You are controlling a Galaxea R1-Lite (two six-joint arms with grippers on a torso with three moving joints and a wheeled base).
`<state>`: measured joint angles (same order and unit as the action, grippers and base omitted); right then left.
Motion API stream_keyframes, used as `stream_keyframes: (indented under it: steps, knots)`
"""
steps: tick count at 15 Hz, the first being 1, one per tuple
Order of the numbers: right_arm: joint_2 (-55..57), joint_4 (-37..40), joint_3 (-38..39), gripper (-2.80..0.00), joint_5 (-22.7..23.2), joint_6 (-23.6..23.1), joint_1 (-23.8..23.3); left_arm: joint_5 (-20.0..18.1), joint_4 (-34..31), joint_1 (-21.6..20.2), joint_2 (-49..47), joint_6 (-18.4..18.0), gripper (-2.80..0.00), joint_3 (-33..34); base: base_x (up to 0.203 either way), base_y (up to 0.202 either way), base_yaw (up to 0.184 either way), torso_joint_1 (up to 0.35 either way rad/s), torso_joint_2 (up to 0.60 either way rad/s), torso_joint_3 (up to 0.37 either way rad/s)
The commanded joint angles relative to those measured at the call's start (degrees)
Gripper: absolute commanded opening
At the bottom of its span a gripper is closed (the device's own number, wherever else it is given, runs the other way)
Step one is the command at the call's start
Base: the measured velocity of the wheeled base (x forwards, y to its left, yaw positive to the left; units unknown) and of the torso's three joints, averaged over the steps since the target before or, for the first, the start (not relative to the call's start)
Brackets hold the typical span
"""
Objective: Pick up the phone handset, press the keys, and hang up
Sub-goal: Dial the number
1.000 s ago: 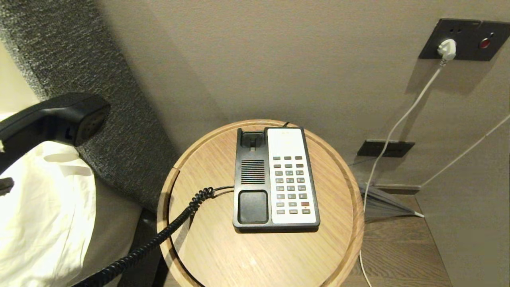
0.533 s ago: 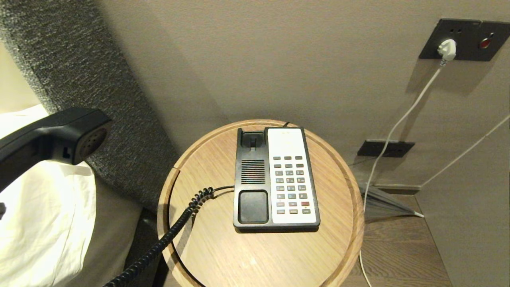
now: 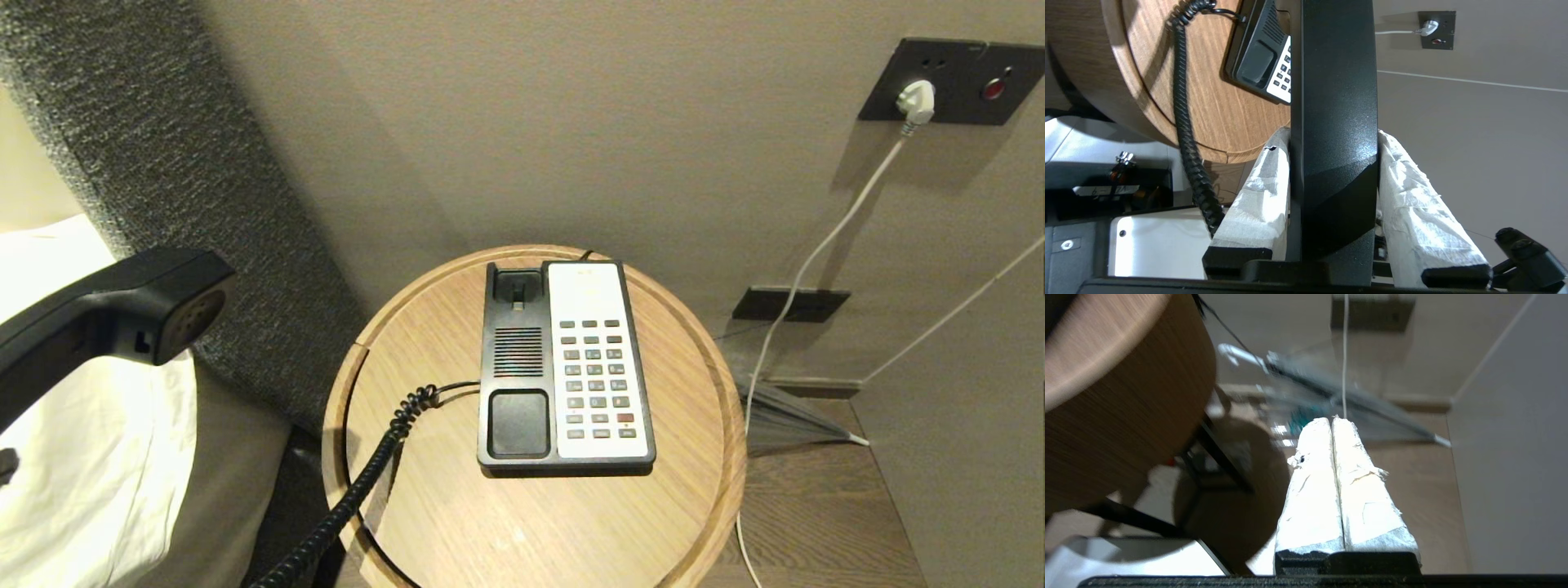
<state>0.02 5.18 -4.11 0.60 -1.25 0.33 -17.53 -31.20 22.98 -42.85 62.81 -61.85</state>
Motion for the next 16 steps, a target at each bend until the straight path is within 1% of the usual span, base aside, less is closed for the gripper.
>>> stream_keyframes:
  steps: [1, 2, 4, 5, 6, 8, 9, 10, 11, 13, 16]
  knots:
    - [-0.46, 4.75, -7.85, -2.80, 0.89, 1.38, 0.02, -0.13, -0.26, -0.04, 0.57, 0.39, -2.80, 0.85, 0.000, 0.000, 0.000, 0.000, 0.00, 0.000]
    - [-0.46, 9.67, -12.82, -2.80, 1.72, 2.46, 0.02, -0.13, -0.18, 0.05, 0.66, 0.39, -2.80, 1.20, 0.000, 0.000, 0.000, 0.000, 0.00, 0.000]
    - [-0.46, 20.70, -24.34, -2.80, 5.95, 3.80, 0.02, -0.40, -0.26, 0.02, 0.95, 0.39, -2.80, 1.20, 0.000, 0.000, 0.000, 0.000, 0.00, 0.000]
    - [-0.46, 24.71, -28.75, -2.80, 8.41, 4.29, 0.02, -0.35, -0.39, -0.04, 1.23, 0.39, -2.80, 1.29, 0.000, 0.000, 0.000, 0.000, 0.00, 0.000]
    - [-0.41, 27.87, -31.11, -2.80, 11.03, 4.70, 0.02, -0.31, -0.42, -0.04, 1.28, 0.40, -2.80, 1.30, 0.000, 0.000, 0.000, 0.000, 0.00, 0.000]
    - [0.25, 27.74, -35.03, -2.80, 14.36, 5.94, 0.02, -0.22, -0.18, 0.05, 1.62, 0.39, -2.80, 1.73, 0.000, 0.000, 0.000, 0.000, 0.00, 0.000]
    - [2.47, 26.89, -36.89, -2.80, 14.47, 6.96, 0.00, -0.27, -0.18, 0.03, 1.39, 0.39, -2.80, 1.66, 0.000, 0.000, 0.000, 0.000, 0.00, 0.000]
    - [6.26, 26.09, -39.67, -2.80, 14.60, 9.11, -0.03, -0.42, -0.18, 0.05, 1.35, 0.39, -2.80, 1.75, 0.000, 0.000, 0.000, 0.000, 0.00, 0.000]
    - [12.20, 25.38, -42.92, -2.80, 15.15, 11.20, -0.06, -0.63, -0.18, 0.00, 1.19, 0.39, -2.80, 1.91, 0.000, 0.000, 0.000, 0.000, 0.00, 0.000]
    - [24.34, 24.41, -47.66, -2.80, 17.69, 13.71, -0.09, -0.83, -0.18, -0.04, 1.27, 0.39, -2.80, 2.17, 0.000, 0.000, 0.000, 0.000, 0.00, 0.000]
    - [39.61, 23.51, -50.48, -2.80, 21.26, 14.99, -0.03, -0.83, -0.18, 0.05, 1.35, 0.39, -2.80, 2.35, 0.000, 0.000, 0.000, 0.000, 0.00, 0.000]
